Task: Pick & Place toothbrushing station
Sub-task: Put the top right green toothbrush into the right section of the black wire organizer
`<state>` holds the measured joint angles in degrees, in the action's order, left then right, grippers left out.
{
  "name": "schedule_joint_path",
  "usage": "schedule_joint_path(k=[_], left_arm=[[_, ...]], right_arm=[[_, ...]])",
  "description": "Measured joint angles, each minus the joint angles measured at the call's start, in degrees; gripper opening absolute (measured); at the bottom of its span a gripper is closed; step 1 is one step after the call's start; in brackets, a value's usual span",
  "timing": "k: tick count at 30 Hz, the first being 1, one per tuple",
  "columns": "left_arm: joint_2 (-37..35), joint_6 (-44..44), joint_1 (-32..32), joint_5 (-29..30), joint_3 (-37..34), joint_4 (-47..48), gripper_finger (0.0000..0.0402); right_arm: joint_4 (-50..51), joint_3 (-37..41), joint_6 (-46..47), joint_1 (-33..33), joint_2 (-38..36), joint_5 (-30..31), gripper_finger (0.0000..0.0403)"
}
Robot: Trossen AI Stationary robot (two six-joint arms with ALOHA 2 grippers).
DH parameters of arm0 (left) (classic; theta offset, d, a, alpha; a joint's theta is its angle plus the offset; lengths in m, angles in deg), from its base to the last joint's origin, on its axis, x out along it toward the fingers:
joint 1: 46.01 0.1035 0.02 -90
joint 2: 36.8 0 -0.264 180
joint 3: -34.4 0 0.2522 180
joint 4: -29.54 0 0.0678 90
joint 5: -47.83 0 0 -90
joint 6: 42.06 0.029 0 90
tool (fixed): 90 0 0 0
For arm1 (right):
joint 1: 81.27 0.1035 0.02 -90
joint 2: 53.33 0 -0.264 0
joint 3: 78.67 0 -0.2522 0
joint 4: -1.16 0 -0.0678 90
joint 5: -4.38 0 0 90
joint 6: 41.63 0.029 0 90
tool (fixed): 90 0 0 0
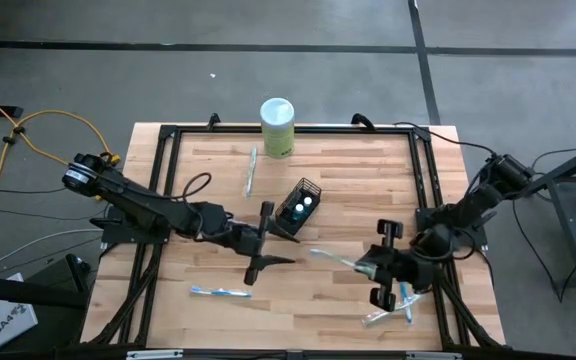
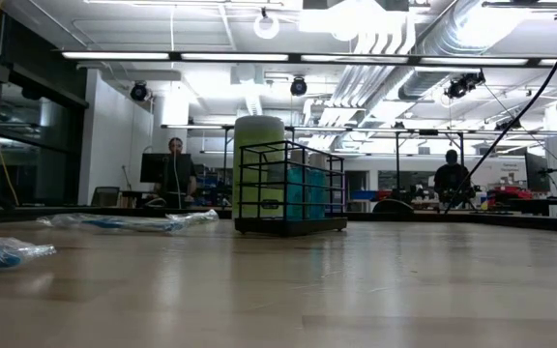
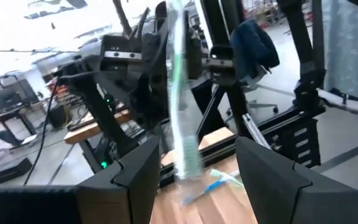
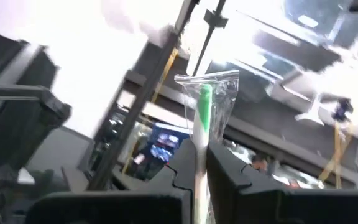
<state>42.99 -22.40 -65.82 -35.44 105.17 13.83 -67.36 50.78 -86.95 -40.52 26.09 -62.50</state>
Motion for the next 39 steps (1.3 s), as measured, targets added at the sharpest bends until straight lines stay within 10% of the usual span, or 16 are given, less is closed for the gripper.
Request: schedule_joint_path(k=[14,39], left_arm=[[0.0,-1.1,4.2,-7.1,0.0,-4.0,0.0200],[0.0,-7.9,4.4,-9.7,0.0,-4.0,0.0200]], right_arm=[[-1.6,0.1,-0.4,-7.1,0.0,-15.5,0.0013],[0.9,0.0,7.7,-12.5,0.0,-24.5,0.0013]])
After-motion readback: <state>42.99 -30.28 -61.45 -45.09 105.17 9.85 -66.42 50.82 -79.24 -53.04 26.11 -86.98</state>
